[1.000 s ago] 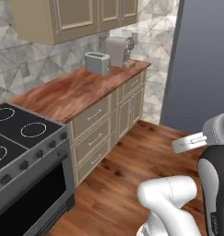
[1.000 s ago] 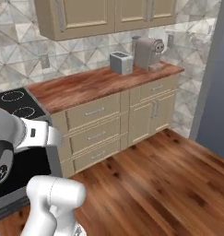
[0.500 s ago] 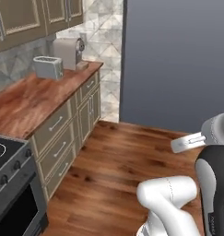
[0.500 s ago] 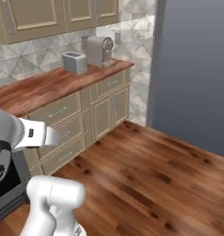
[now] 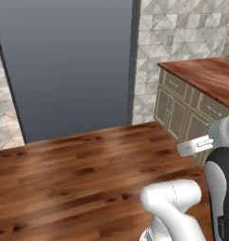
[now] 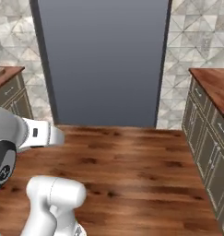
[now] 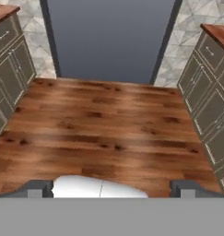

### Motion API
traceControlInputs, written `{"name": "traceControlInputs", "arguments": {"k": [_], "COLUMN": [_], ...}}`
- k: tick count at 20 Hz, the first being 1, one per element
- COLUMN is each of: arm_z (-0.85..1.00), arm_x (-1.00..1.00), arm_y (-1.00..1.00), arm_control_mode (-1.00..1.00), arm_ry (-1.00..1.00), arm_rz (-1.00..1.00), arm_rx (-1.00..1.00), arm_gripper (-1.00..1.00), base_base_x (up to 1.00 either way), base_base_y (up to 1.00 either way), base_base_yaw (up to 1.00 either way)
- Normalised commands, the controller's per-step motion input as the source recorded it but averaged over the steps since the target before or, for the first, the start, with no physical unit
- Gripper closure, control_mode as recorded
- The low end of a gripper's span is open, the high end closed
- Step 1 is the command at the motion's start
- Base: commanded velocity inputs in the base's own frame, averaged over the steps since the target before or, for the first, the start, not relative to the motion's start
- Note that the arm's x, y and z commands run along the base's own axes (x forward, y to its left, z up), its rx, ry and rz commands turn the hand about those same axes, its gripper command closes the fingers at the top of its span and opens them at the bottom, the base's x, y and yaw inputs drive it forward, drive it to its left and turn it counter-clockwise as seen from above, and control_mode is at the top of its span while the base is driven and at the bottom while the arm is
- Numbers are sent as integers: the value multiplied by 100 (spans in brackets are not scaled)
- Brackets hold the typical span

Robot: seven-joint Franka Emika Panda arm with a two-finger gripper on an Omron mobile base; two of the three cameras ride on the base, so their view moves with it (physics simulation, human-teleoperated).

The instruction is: Retrieve the steak from the fridge and place it on the saucepan with marinade on the stove.

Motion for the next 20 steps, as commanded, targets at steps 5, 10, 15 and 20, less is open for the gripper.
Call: {"name": "traceControlInputs", "arguments": {"k": [5,10,15,20], "arm_z": [0,0,0,0], "arm_x": [0,0,0,0], "arm_y": [0,0,0,0], "arm_control_mode": [100,100,100,100], "arm_ry": [0,0,0,0], "arm_rz": [0,0,0,0], "arm_rx": [0,0,0,0], "arm_gripper": [-100,-100,-100,-100], "base_base_x": [0,0,0,0], "base_base_y": [0,0,0,0], "base_base_yaw": [-100,-100,-100,-100]}}
